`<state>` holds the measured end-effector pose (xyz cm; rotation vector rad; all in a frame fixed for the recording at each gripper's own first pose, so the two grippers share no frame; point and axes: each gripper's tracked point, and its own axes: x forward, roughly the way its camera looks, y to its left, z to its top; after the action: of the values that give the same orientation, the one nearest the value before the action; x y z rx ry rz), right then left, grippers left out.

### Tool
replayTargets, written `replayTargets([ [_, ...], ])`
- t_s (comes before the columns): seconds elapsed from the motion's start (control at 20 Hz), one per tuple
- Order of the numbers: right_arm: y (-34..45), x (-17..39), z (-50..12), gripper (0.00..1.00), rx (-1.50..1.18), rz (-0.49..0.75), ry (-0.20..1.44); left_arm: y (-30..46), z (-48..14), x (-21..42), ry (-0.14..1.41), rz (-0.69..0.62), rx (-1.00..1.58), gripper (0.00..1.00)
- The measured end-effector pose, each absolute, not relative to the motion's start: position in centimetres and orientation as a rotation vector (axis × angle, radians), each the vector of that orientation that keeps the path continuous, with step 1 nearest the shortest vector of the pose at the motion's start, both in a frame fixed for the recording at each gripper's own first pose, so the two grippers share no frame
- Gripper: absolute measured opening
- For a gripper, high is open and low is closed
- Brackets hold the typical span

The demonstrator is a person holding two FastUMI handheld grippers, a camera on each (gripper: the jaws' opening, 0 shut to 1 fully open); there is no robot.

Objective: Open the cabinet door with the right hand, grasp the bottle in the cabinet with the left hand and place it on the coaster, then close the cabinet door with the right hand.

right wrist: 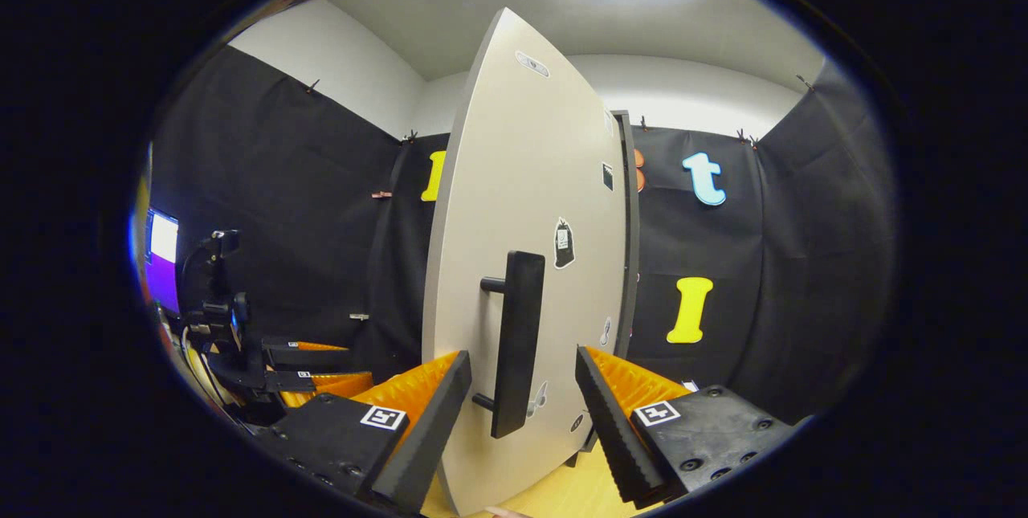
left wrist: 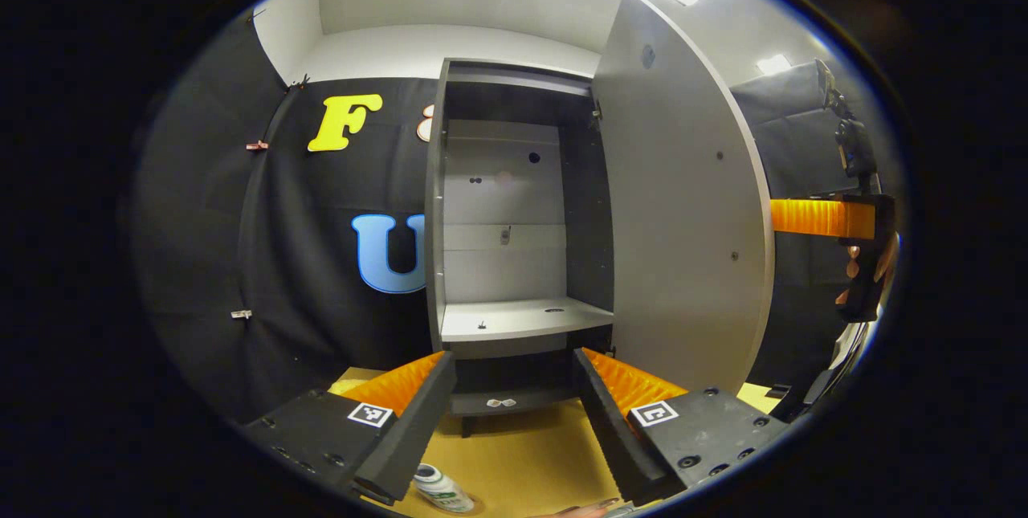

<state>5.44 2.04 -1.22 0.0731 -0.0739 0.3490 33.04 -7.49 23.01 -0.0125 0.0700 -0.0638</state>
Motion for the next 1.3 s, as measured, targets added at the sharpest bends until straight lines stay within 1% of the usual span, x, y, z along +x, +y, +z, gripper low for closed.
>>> replayTargets([
  [0.05,2.8,5.6,-1.3,0.87,0.073,0.33,-0.078,-6.4,22.8,33.0,0.069,-0.074,-0.015,0.92],
  [0.15,4.4,5.9,-1.4,0.87,0.068,0.29,-0.084,-4.3,22.5,33.1,0.074,-0.086,-0.015,0.92],
  [0.2,4.9,6.1,-1.3,0.92,0.057,0.27,-0.089,-3.3,22.4,33.2,0.074,-0.089,-0.01,0.92],
  [0.25,5.3,6.2,-1.2,0.92,0.04,0.252,-0.093,-2.4,22.3,33.2,0.073,-0.095,-0.009,0.89],
  [0.3,5.7,6.3,-1.2,0.92,0.025,0.236,-0.098,-1.7,22.3,33.3,0.071,-0.103,-0.01,0.92],
  [0.35,6.1,6.4,-1.2,0.92,0.013,0.221,-0.101,-1.1,22.2,33.3,0.071,-0.111,-0.012,0.92],
  [0.4,6.6,6.6,-1.3,0.87,0.013,0.21,-0.104,-0.6,22.1,33.3,0.073,-0.116,-0.011,0.92],
  [0.45,7.0,6.6,-1.5,0.87,0.02,0.209,-0.1,0.0,21.9,33.3,0.075,-0.118,-0.01,0.92],
  [0.6,8.2,7.5,-1.9,0.87,0.036,0.223,-0.084,0.9,21.8,33.5,0.072,-0.116,-0.017,0.89],
  [0.65,8.8,7.8,-1.8,0.88,0.036,0.232,-0.082,1.2,21.7,33.6,0.075,-0.11,-0.02,0.92],
  [0.7,9.5,8.1,-1.8,0.88,0.031,0.252,-0.081,1.6,21.7,33.6,0.076,-0.099,-0.021,0.89],
  [0.75,10.3,8.3,-1.7,0.88,0.024,0.284,-0.082,1.9,21.7,33.7,0.075,-0.089,-0.022,0.92],
  [0.85,11.4,8.8,-2.0,0.87,0.004,0.339,-0.076,2.4,21.8,33.7,0.074,-0.056,-0.024,0.92],
  [0.95,11.5,9.1,-2.7,0.94,-0.033,0.364,-0.055,3.0,21.9,33.5,0.078,-0.014,-0.024,0.92],
  [1.0,11.3,9.5,-3.3,0.94,-0.053,0.368,-0.04,3.1,22.0,33.6,0.079,0.003,-0.025,0.92],
  [1.05,11.1,9.5,-3.6,0.95,-0.062,0.376,-0.035,3.0,22.1,33.7,0.076,0.014,-0.027,0.89],
  [1.1,11.7,9.7,-3.6,0.96,-0.038,0.405,-0.035,2.9,22.1,33.7,0.075,0.024,-0.029,0.92],
  [1.15,11.8,9.8,-3.8,0.96,-0.003,0.418,-0.026,2.8,22.2,33.8,0.076,0.037,-0.027,0.89],
  [1.25,11.9,10.0,-4.1,0.96,0.039,0.44,-0.006,2.4,22.4,33.8,0.075,0.059,-0.02,0.94],
  [1.3,11.7,10.1,-4.0,0.96,0.041,0.44,-0.006,2.1,22.6,33.9,0.071,0.065,-0.02,0.92],
])
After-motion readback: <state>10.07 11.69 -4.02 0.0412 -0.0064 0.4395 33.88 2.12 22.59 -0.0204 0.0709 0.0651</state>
